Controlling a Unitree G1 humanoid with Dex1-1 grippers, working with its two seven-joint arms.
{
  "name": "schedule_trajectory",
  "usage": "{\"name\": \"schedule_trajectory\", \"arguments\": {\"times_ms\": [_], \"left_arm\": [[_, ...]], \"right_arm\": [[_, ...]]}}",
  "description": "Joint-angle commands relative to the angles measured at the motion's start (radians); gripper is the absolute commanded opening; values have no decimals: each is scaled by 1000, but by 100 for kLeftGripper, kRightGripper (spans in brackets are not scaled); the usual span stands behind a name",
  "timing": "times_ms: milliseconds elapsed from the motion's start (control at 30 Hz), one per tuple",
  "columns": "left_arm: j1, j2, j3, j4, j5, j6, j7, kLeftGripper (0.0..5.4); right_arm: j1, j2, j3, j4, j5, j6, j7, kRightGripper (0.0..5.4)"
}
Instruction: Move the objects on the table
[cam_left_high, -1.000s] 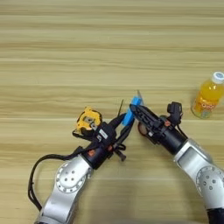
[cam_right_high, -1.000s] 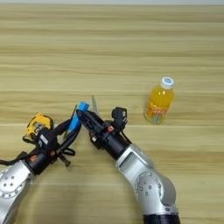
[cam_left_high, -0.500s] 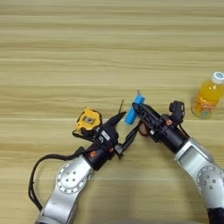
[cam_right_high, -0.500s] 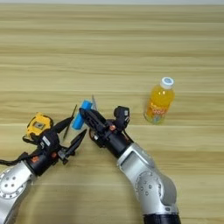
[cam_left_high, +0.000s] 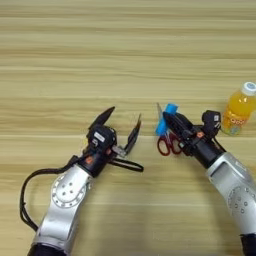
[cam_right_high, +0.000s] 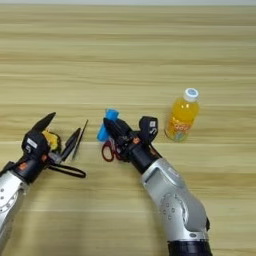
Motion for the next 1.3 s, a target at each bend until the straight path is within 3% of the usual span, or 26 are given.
{"name": "schedule_trajectory", "arguments": {"times_ms": [33,167,467,767,1000,1300], "left_arm": [[-39,6,73,35,-13,0,52,461],[-77,5,161,89,-13,-4,131,503],[-101,-5,220,159,4,-28,203,540],[-90,-14,220,161,13,-32,231,540],[-81,-15,217,156,23,-26,251,540],[-73,-15,214,145,24,-22,258,540]], "right_arm": [[-12,-22,-16,-24,-38,-17,-31,141],[-9,-39,-25,-32,-69,-20,-58,141],[15,-93,-50,-78,-127,-24,-94,141],[38,-178,-101,-46,-206,49,-168,141],[26,-186,-72,38,-260,97,-193,141],[7,-178,-36,113,-297,96,-175,140]]}}
